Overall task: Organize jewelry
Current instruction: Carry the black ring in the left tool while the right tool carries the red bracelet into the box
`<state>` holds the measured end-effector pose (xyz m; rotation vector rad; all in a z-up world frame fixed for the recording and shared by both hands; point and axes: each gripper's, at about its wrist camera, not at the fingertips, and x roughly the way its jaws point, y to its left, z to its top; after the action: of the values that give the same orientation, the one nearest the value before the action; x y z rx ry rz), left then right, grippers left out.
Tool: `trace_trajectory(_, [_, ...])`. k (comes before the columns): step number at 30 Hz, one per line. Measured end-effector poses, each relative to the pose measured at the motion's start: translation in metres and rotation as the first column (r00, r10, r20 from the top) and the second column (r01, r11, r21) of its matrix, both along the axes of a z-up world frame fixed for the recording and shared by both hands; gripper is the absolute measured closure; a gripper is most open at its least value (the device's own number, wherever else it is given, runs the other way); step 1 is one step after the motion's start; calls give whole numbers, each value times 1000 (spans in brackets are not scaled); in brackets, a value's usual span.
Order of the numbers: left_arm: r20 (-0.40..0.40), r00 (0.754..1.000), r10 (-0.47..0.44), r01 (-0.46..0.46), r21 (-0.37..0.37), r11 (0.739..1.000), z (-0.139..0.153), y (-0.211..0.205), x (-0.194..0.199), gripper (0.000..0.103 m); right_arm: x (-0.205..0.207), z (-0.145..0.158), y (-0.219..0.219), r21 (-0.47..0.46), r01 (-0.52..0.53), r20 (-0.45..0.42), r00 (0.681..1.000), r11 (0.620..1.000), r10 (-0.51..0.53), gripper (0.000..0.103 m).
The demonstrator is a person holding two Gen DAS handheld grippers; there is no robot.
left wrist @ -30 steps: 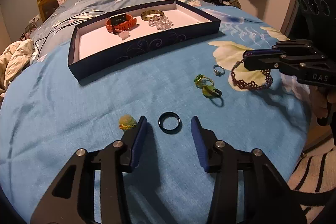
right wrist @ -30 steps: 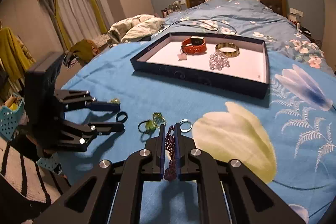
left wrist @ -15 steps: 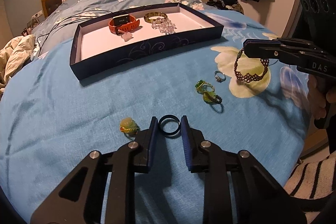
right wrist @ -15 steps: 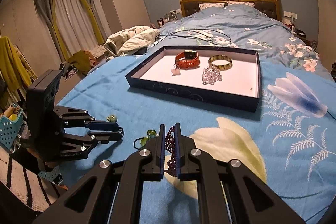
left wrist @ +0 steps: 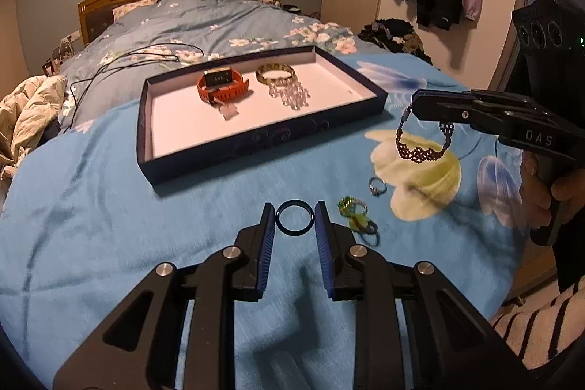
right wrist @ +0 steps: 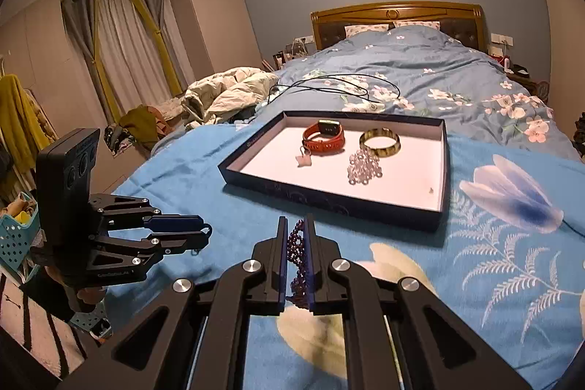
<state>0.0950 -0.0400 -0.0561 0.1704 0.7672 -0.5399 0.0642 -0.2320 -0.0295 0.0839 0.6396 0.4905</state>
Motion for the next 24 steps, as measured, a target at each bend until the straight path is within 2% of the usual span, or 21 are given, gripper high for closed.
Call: trace_trajectory(24, [105,994,33,-31,-19,999,33,0,29,81,30,24,1,1,8,72,997,1000,-8,96])
